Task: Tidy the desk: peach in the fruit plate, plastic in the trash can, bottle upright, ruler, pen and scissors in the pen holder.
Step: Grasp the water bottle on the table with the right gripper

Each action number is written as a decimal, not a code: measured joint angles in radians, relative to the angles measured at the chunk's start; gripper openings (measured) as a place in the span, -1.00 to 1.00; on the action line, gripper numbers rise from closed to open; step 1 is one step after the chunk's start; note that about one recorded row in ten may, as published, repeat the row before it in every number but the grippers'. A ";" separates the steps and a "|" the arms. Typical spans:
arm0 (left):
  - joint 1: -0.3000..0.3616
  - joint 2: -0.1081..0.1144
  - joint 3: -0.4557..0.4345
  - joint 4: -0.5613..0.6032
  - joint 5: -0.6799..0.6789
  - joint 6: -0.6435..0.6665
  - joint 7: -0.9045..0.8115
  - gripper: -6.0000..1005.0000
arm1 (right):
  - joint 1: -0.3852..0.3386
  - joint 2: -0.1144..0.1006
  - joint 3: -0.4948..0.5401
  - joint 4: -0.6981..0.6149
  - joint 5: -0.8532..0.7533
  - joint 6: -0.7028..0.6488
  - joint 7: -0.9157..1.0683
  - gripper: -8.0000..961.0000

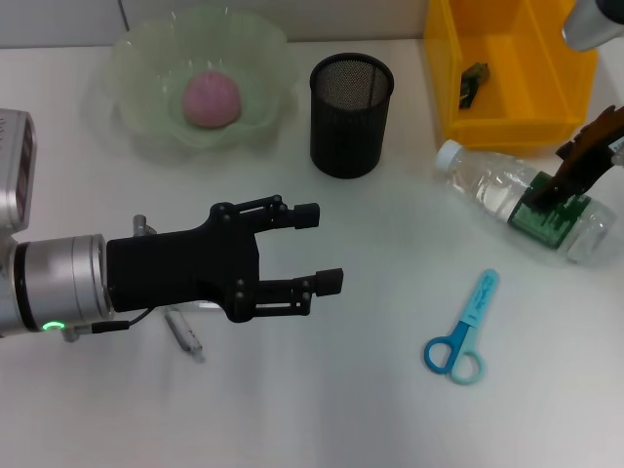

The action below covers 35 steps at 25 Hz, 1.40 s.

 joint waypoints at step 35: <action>-0.001 0.000 0.000 0.000 -0.002 -0.004 0.001 0.57 | 0.037 0.003 -0.054 0.217 0.003 0.187 0.010 0.73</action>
